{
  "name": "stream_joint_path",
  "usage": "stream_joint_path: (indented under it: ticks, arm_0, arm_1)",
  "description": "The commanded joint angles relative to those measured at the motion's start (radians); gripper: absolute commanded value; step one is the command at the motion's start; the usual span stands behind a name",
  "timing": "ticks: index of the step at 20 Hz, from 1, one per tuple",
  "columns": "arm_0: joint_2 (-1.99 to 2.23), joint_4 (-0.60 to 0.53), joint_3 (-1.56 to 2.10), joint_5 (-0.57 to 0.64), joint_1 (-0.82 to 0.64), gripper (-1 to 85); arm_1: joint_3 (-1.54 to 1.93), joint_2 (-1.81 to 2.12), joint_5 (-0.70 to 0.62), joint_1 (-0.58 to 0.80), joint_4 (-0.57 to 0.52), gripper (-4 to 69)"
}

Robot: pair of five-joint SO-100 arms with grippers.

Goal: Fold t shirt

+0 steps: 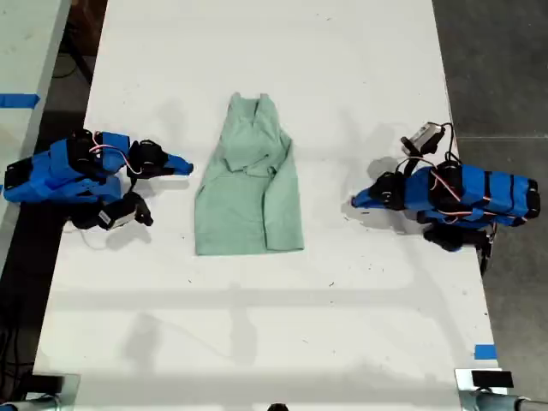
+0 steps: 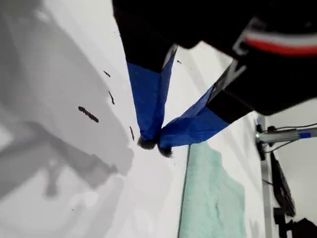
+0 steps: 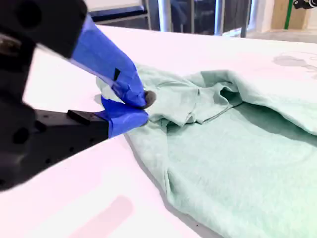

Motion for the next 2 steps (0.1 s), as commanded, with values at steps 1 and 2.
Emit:
stream_joint_path:
  ticks: [1,2]
  arm_0:
    - [0.009,-0.009,0.0,0.006,0.015,-0.1]
    - [0.009,-0.009,0.0,0.006,0.015,-0.1]
  arm_1:
    - [0.055,0.015,0.009,0.009,0.008,2.1]
    - [0.055,0.015,0.009,0.009,0.008,2.1]
